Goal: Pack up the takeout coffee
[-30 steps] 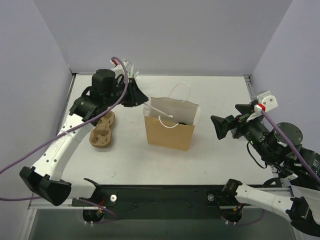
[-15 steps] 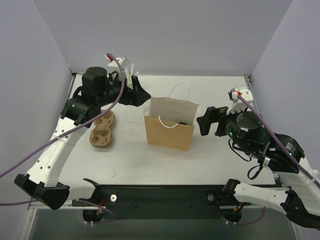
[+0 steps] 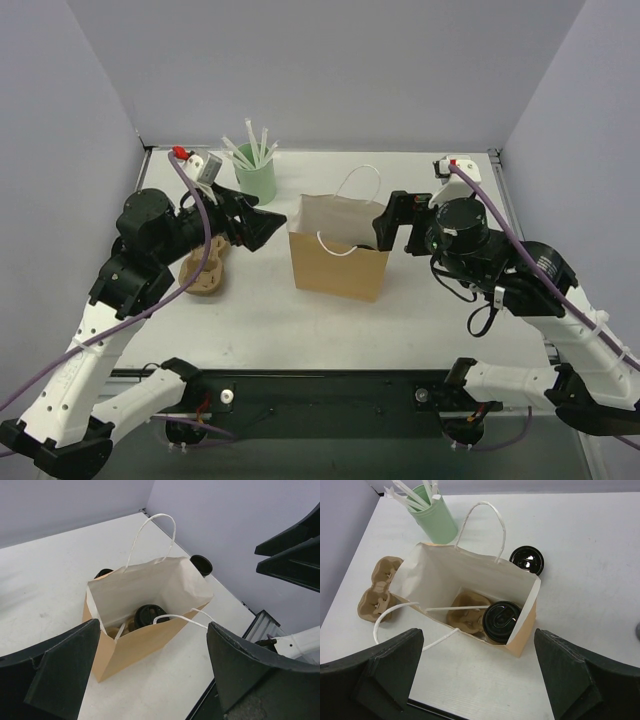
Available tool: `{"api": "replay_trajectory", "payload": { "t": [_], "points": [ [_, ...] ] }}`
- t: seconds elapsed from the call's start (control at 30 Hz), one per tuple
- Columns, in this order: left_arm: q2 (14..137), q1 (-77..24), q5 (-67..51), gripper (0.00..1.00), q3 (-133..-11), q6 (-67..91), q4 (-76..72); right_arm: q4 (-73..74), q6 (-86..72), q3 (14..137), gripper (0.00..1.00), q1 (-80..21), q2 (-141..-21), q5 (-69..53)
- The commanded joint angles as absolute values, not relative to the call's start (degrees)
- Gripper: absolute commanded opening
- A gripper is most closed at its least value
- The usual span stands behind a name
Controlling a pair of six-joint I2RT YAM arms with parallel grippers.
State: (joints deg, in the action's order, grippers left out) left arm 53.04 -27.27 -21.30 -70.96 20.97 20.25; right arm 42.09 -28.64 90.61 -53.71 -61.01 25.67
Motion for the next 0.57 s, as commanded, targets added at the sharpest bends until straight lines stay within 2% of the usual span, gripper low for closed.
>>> {"api": "replay_trajectory", "payload": {
  "t": [0.0,0.53],
  "points": [
    [51.42,-27.16,-22.06,0.97,-70.14,20.13,17.23,42.01,-31.03,92.37,1.00,-53.70,-62.75,26.80],
    [51.77,-27.16,-23.91,0.97,-69.79,18.72,17.84,41.66,-33.22,89.12,1.00,-53.70,-61.26,27.60]
  ]
}}
